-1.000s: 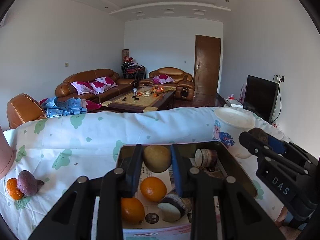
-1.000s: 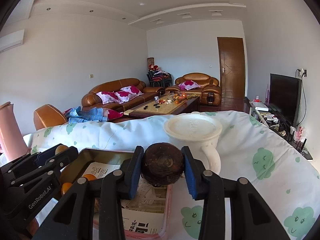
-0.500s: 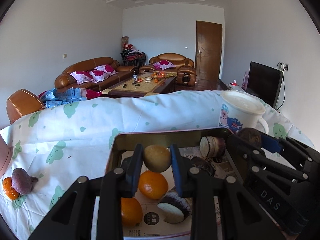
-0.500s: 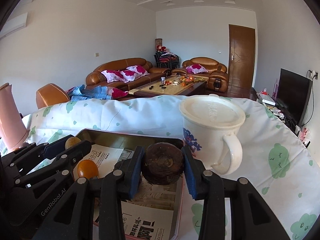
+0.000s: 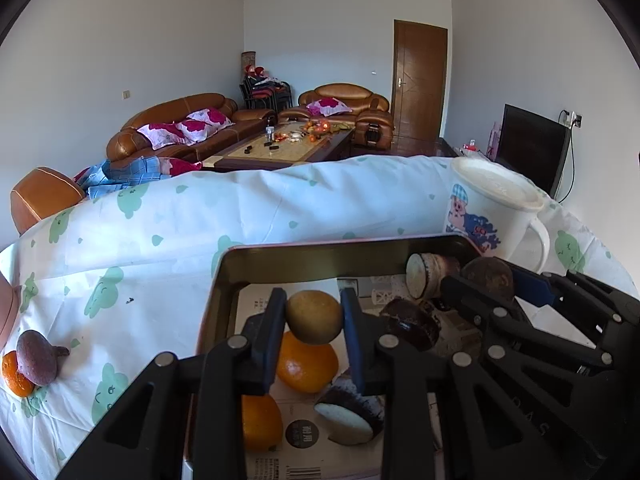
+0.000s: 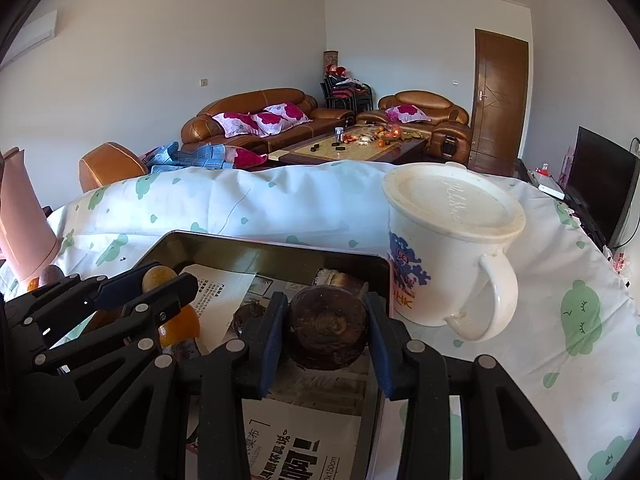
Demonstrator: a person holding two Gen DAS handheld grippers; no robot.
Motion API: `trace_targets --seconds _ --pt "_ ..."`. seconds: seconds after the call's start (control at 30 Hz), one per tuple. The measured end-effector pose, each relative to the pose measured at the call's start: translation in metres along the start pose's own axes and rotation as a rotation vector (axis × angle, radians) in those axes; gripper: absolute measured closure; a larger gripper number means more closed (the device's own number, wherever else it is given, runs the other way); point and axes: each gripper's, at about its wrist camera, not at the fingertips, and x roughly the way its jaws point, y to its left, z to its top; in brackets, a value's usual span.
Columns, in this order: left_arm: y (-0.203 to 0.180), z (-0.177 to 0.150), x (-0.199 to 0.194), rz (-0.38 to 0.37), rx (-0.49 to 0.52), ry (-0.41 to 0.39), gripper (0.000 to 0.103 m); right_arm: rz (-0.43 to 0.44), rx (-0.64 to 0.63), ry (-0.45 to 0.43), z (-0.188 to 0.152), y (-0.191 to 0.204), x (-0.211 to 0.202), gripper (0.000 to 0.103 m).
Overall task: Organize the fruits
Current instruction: 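Open both tools to drop the small fruit and brown fruit into the box, then move both open tools back toward the orange and purple fruit beside the pink kettle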
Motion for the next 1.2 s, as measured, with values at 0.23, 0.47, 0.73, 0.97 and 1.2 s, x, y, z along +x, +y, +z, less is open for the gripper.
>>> trace_targets --seconds 0.23,0.47,0.73,0.97,1.2 --pt "-0.002 0.001 0.005 0.009 0.004 0.017 0.073 0.034 -0.005 0.0 0.0 0.002 0.0 0.062" --pt "0.004 0.0 0.005 0.061 -0.018 0.007 0.049 0.048 0.04 -0.013 0.0 -0.007 -0.003 0.058" --pt "0.022 -0.004 -0.014 0.099 -0.096 -0.084 0.02 0.055 0.117 -0.104 -0.002 -0.018 -0.02 0.03" --pt "0.036 -0.007 -0.038 0.184 -0.13 -0.188 0.0 0.034 0.225 -0.36 -0.004 -0.037 -0.056 0.019" --pt "0.04 -0.012 -0.057 0.355 -0.089 -0.298 0.0 -0.06 0.167 -0.592 -0.01 -0.023 -0.089 0.01"
